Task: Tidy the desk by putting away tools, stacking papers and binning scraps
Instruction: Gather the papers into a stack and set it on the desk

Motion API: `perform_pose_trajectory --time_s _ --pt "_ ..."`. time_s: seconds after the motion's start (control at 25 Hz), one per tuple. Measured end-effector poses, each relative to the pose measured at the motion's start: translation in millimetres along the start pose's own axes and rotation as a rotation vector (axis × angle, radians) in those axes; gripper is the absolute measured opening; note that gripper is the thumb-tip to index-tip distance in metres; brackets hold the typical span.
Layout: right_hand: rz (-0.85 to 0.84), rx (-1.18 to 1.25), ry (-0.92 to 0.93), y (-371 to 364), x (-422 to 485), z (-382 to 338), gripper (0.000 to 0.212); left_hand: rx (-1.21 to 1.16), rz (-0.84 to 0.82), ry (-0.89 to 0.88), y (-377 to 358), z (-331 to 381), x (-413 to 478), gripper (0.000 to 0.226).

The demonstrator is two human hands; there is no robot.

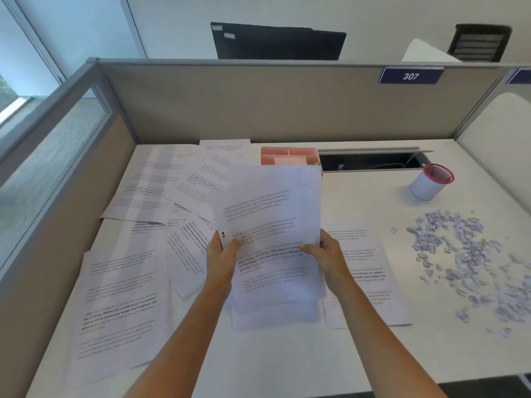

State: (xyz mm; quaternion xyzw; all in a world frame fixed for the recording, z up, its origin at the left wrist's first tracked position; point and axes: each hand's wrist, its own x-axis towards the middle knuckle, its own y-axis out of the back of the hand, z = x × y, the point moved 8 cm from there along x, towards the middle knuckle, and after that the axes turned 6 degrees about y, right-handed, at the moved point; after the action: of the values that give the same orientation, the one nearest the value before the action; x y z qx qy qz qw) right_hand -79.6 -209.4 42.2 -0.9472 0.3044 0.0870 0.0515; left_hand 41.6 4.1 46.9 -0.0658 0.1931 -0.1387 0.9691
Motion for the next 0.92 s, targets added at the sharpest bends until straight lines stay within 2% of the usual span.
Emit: perform_pose_trajectory --time_s 0.28,0.44,0.56,0.76,0.92 --pt "0.001 0.096 0.31 -18 19 -107 0.045 -0.124 -0.076 -0.28 -19 111 -11 0.026" --pt "-0.004 0.059 0.412 -24 21 -134 0.044 -0.041 -0.072 -0.365 -17 130 -18 0.027" --pt "-0.02 0.016 0.4 -27 23 -127 0.038 0.009 -0.061 -0.376 -13 120 -19 0.033" --pt "-0.07 0.047 0.33 -31 24 -94 0.047 0.091 -0.023 -0.318 -8 92 -15 0.025" --pt "-0.032 0.027 0.263 -26 25 -69 0.05 0.121 0.029 -0.306 4 77 -8 0.026"
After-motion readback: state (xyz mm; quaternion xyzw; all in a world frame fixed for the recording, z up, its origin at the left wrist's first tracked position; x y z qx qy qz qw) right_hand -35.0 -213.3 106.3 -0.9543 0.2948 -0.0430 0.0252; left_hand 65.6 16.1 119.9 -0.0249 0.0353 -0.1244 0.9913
